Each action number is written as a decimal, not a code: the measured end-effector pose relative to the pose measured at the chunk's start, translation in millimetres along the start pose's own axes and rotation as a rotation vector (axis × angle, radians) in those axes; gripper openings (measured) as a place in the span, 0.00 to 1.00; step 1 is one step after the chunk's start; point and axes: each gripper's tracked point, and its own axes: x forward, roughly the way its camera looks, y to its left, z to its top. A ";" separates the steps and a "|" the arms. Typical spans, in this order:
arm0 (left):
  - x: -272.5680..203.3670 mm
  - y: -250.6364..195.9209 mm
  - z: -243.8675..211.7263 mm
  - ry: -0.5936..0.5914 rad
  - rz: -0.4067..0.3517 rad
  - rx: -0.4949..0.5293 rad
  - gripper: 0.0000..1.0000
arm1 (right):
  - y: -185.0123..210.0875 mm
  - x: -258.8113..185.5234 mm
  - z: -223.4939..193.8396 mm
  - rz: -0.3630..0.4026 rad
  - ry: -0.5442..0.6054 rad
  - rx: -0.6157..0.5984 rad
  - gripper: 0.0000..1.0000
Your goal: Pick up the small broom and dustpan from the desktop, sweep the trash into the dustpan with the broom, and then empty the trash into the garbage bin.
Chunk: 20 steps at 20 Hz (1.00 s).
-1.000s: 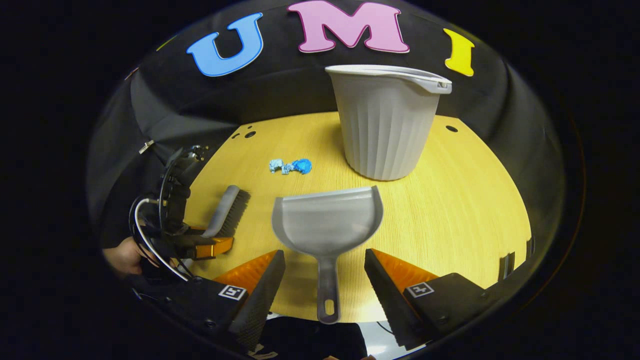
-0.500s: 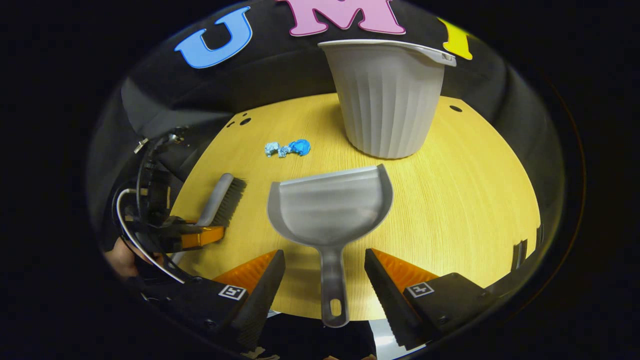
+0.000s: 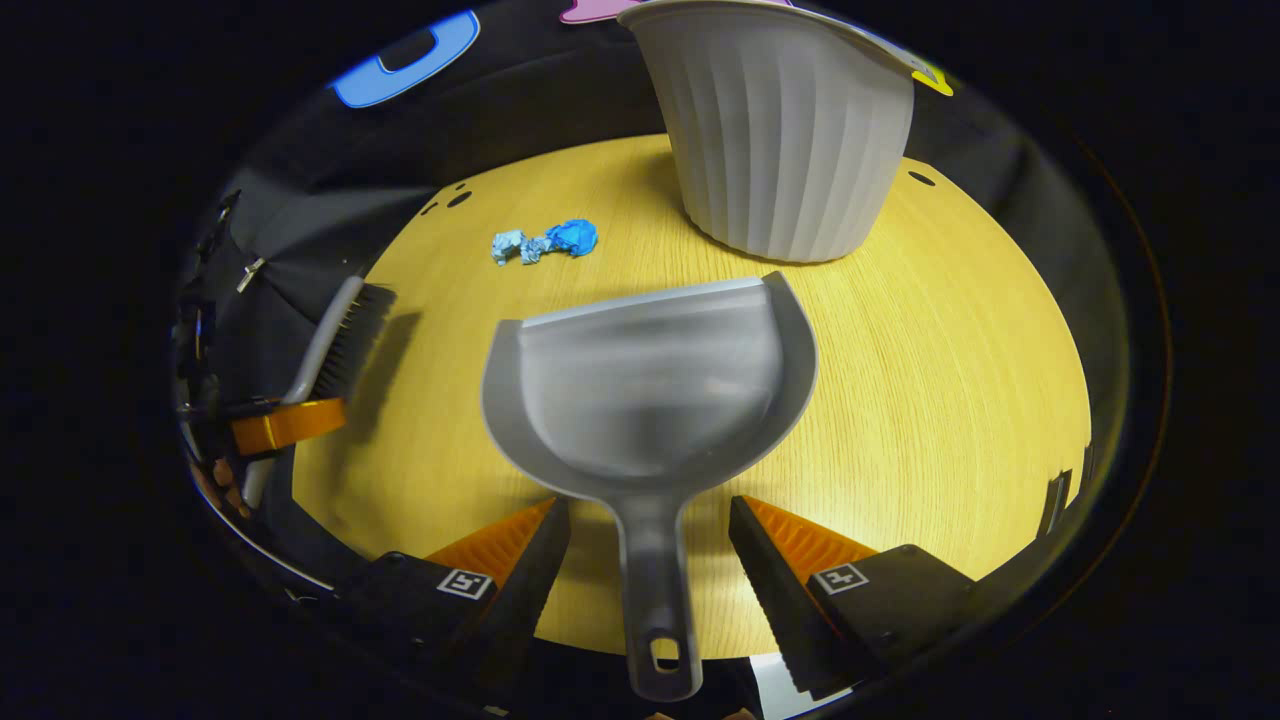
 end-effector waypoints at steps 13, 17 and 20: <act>41.5 40.5 80.4 0.005 0.054 0.150 0.30 | -2.1 25.3 0.9 -0.030 0.048 -0.122 0.39; 73.2 42.2 117.3 0.006 0.040 0.256 0.30 | -7.0 20.6 4.8 -0.024 0.039 -0.149 0.38; 99.3 34.8 142.4 0.015 0.014 0.349 0.30 | -12.9 10.5 10.2 -0.027 0.027 -0.180 0.38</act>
